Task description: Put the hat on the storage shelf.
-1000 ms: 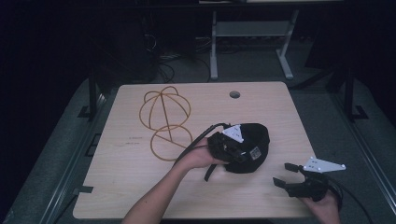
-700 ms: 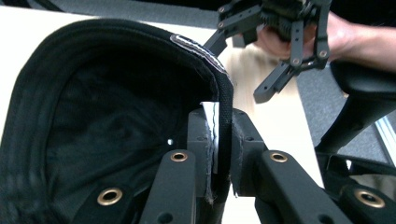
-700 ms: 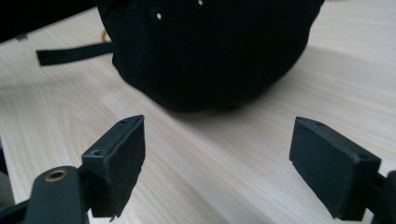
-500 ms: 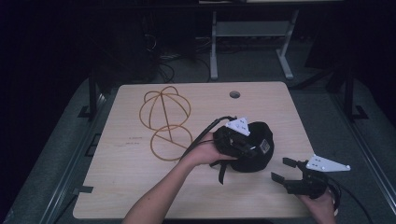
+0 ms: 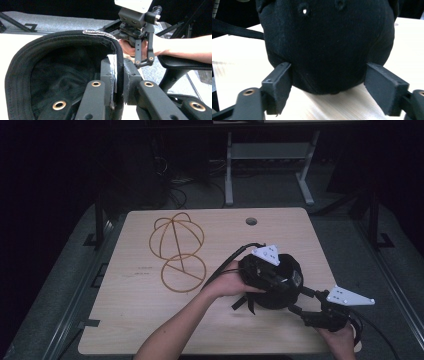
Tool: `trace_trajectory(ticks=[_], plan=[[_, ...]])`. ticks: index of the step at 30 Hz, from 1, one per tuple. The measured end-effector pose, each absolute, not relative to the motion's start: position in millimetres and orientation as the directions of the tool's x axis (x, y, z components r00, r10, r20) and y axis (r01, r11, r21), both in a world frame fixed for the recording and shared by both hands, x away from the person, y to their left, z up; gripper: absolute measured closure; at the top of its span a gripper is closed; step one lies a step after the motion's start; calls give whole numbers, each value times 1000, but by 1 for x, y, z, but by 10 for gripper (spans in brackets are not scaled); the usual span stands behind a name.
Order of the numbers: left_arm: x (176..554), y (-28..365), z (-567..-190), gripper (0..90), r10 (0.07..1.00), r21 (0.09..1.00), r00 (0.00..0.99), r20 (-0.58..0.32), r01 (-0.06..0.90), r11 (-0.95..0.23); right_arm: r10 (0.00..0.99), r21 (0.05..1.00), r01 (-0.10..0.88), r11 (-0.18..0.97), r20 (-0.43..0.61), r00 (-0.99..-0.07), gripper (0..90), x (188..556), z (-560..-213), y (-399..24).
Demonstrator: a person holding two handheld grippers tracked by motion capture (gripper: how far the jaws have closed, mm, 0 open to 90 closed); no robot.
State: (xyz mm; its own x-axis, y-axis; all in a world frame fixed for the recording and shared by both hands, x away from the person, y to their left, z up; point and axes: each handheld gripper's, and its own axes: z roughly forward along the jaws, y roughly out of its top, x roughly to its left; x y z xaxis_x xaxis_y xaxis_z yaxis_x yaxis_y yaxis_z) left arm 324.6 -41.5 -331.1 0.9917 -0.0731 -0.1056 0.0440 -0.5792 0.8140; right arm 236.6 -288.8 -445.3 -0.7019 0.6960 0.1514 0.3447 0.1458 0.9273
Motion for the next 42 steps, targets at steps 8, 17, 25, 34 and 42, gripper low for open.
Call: trace_trajectory(ticks=[8, 17, 25, 34, 42], plan=[[316, -51, -323, 808, -116, 817, 989, -97, 12, -576, 689, 950, 290, 120, 131, -713, 544, 232, -442, -294], [322, -47, -325, 804, -87, 808, 991, -97, 28, -588, 674, 952, 272, 142, 108, -731, 872, 230, -440, -290], [323, -38, -326, 622, -12, 775, 999, -50, 31, -632, 682, 951, 285, 122, 129, -720, 876, 230, -438, -291], [323, -17, -322, 494, 22, 779, 999, -27, 35, -627, 699, 948, 299, 107, 142, -701, 877, 232, -437, -296], [321, 11, -330, 466, 73, 780, 997, -22, 63, -622, 705, 945, 314, 90, 162, -690, 877, 234, -435, -302]])
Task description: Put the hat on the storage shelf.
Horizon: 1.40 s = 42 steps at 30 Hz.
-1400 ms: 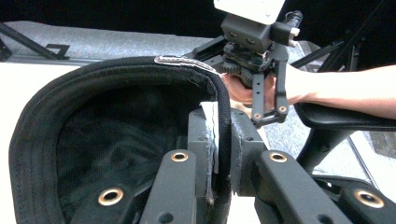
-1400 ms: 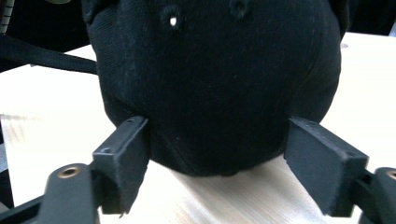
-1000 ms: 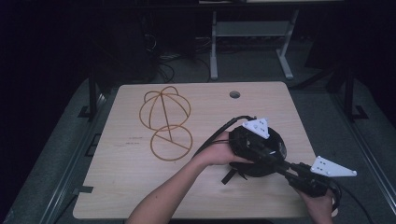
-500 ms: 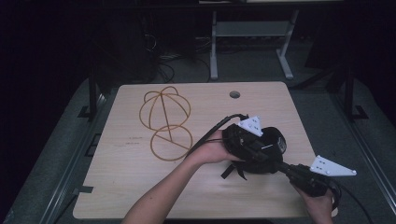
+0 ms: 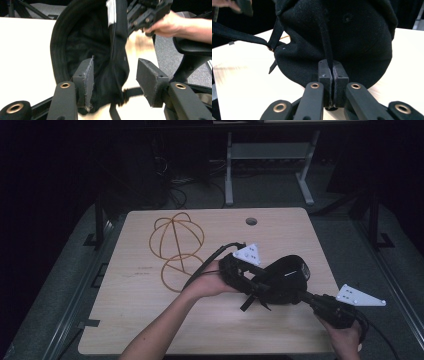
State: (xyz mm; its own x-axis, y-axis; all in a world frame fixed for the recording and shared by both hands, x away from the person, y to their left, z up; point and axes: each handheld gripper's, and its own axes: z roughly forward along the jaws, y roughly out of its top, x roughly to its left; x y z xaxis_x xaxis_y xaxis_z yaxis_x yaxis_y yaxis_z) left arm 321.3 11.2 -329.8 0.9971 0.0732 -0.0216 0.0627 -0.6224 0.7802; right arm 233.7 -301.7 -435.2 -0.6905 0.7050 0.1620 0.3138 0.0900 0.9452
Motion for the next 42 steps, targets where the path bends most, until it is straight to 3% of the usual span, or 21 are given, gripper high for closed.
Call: trace_trajectory(ticks=[22, 42], plan=[[304, 72, -374, 420, 191, 779, 981, 31, 96, -619, 723, 944, 307, 118, 130, -679, 881, 244, -399, -317], [282, 121, -414, 384, 278, 800, 959, 53, 126, -587, 681, 932, 324, 161, 133, -720, 882, 272, -331, -316]])
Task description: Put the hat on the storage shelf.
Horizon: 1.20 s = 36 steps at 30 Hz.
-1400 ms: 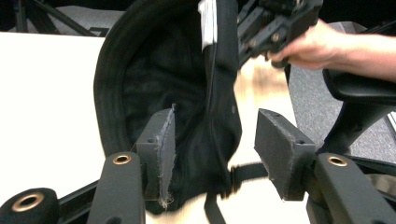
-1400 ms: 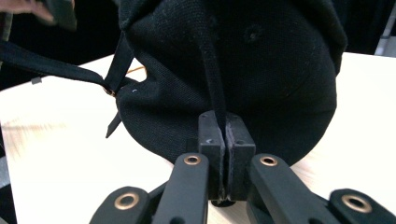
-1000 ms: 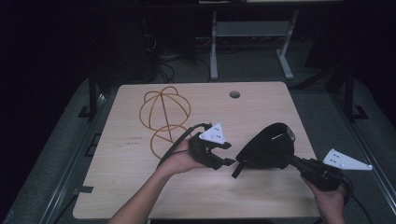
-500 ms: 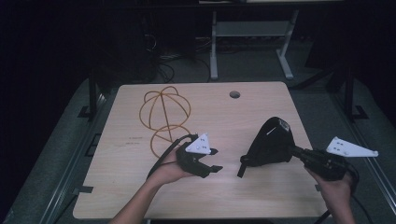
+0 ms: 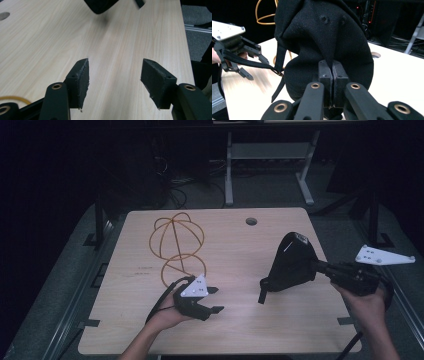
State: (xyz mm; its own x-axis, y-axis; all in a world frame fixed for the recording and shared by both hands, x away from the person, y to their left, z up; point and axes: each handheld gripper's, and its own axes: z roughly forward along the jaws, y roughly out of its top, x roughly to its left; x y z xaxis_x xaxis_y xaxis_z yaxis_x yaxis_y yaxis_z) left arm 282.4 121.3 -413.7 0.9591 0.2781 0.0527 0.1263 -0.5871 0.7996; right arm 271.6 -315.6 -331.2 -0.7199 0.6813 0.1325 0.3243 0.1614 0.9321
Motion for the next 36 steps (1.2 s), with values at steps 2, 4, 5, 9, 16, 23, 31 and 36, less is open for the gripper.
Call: trace_trajectory(ticks=[2, 4, 5, 9, 16, 23, 31, 36], plan=[[283, 124, -417, 381, 280, 799, 958, 58, 123, -589, 676, 929, 329, 168, 134, -725, 882, 276, -326, -314], [281, 125, -421, 375, 280, 796, 958, 58, 125, -592, 663, 926, 339, 165, 150, -733, 881, 282, -319, -311], [281, 125, -421, 374, 280, 796, 958, 58, 125, -592, 659, 925, 341, 167, 152, -737, 881, 284, -317, -310], [279, 127, -426, 365, 276, 789, 959, 61, 123, -602, 647, 923, 348, 166, 165, -745, 881, 291, -310, -306], [279, 130, -429, 348, 285, 782, 956, 70, 125, -610, 637, 922, 350, 167, 170, -752, 881, 299, -299, -303], [281, 134, -432, 327, 310, 783, 948, 79, 133, -608, 625, 925, 327, 192, 141, -768, 881, 305, -275, -292], [280, 136, -434, 307, 330, 782, 940, 87, 140, -607, 604, 927, 306, 216, 119, -788, 880, 315, -258, -273], [279, 137, -433, 302, 331, 782, 939, 88, 141, -607, 584, 931, 293, 217, 117, -803, 880, 320, -249, -261]])
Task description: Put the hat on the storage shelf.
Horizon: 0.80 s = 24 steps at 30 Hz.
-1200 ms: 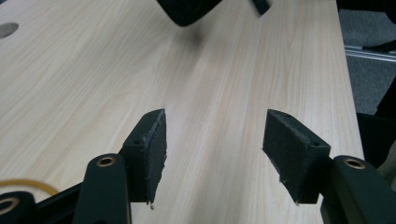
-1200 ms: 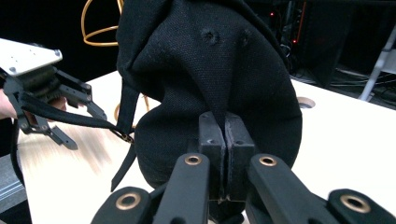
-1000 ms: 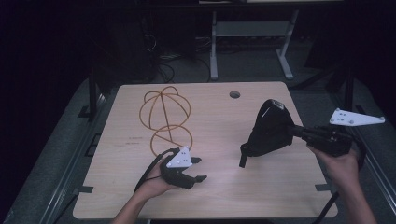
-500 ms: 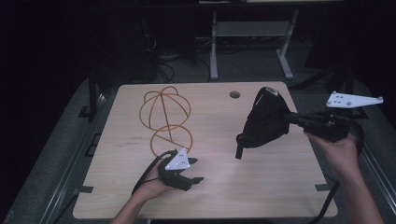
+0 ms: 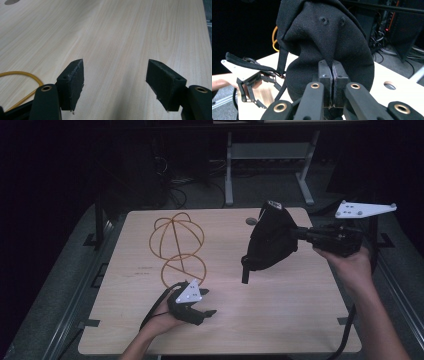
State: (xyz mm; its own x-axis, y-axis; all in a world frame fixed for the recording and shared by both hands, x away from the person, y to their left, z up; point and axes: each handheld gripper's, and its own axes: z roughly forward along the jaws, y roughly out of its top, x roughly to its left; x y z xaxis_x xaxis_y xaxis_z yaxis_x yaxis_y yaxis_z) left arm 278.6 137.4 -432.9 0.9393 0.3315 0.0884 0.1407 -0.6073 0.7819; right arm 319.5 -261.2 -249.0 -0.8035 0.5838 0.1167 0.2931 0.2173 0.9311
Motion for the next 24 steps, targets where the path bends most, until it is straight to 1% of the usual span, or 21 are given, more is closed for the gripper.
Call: trace_trajectory(ticks=[8, 9, 24], plan=[[276, 137, -434, 299, 324, 777, 941, 96, 133, -616, 544, 927, 260, 271, 75, -836, 881, 331, -228, -227], [276, 137, -435, 299, 327, 778, 941, 85, 142, -612, 535, 925, 254, 282, 69, -842, 881, 335, -223, -218], [278, 141, -433, 297, 332, 786, 940, 84, 142, -602, 492, 909, 235, 346, 38, -870, 881, 362, -190, -158]])
